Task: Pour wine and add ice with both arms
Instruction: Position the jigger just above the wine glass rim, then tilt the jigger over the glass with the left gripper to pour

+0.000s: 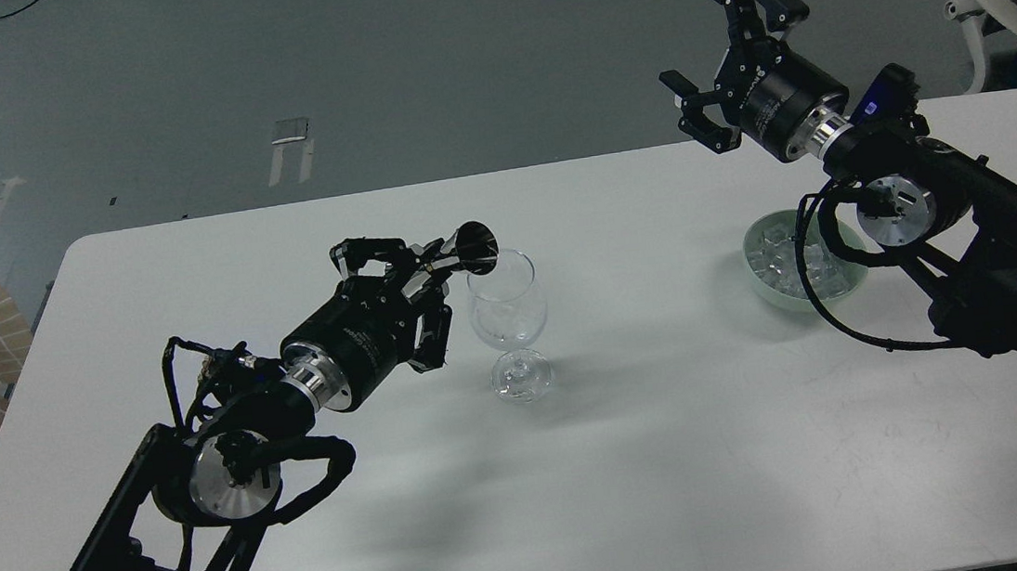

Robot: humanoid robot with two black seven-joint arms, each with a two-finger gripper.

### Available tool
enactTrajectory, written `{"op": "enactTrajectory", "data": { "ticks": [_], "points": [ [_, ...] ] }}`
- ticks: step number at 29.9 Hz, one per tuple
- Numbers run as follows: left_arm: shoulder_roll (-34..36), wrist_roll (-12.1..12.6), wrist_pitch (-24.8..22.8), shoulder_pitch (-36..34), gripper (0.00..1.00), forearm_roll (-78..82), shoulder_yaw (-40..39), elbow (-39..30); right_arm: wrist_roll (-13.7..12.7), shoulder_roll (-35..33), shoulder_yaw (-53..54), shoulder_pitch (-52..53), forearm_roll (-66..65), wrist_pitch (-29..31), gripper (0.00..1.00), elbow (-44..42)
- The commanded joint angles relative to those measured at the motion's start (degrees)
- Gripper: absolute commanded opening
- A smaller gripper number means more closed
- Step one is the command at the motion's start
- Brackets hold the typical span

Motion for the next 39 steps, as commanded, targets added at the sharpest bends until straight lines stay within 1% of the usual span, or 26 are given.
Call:
{"op": "enactTrajectory", "data": {
  "ticks": [1, 13, 21, 31, 39],
  "points": [
    [-0.1, 0.0, -0.1, 0.0, 0.13, 1.8, 0.5, 0.0, 0.0, 0.0, 0.0, 0.0, 0.0, 0.0, 1.0, 0.0],
    [0.3, 0.0, -0.2, -0.2, 0.14, 7.8, 0.6, 0.0, 0.0, 0.8, 0.0, 0.0, -0.1, 0.1, 1.0, 0.0],
    [0.5, 0.1, -0.1, -1.3, 0.14, 8.2, 0.6, 0.0, 0.0, 0.7, 0.0, -0.1, -1.0, 0.1, 1.0, 0.0],
    [0.8, 1.1, -0.1, -2.0, 0.14, 11.2, 1.3, -0.1, 0.0, 0.9, 0.0, -0.7, -1.0, 0.1, 1.0, 0.0],
    [0.7, 1.1, -0.3, -2.5, 0.14, 15.2, 1.4, -0.1, 0.0, 0.9, 0.0, -0.7, -1.0, 0.1, 1.0, 0.0]
  ]
}}
